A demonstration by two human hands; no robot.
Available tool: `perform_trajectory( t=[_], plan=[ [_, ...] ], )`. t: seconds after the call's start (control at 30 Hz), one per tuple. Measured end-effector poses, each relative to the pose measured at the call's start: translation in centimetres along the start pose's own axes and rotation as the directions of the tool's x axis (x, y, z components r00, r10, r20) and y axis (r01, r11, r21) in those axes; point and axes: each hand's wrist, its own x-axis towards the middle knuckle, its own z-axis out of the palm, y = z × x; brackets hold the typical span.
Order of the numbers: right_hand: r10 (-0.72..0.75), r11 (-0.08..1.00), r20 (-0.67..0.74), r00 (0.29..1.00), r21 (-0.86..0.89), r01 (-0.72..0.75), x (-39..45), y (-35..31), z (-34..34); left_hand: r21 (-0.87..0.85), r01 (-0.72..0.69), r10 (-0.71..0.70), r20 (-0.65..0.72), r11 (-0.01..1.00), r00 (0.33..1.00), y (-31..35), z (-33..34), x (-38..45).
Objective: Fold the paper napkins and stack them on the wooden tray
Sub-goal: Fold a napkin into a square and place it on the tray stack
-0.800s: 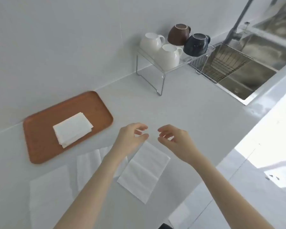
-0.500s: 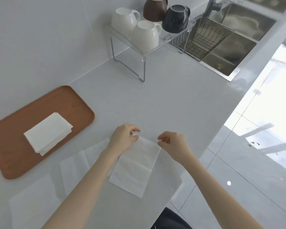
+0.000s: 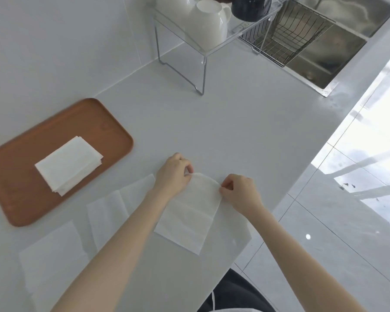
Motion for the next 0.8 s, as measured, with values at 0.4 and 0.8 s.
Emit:
perform_trajectory(
  t=[0.4,0.8],
  plan=[
    [-0.338,0.929,-0.024,0.941,0.153,0.338,-4.0,-1.4,-2.2,-0.367,-0.023,-0.011,-0.088,0.93,0.996,-1.4,-3.0,-5.1],
    [-0.39,0.902,0.328,0.861,-0.052,0.428,-8.1,0.8,2.7,-0.148,-0.003,0.028,0.165,0.989,0.986,-4.6,-1.2,-11.4]
  ],
)
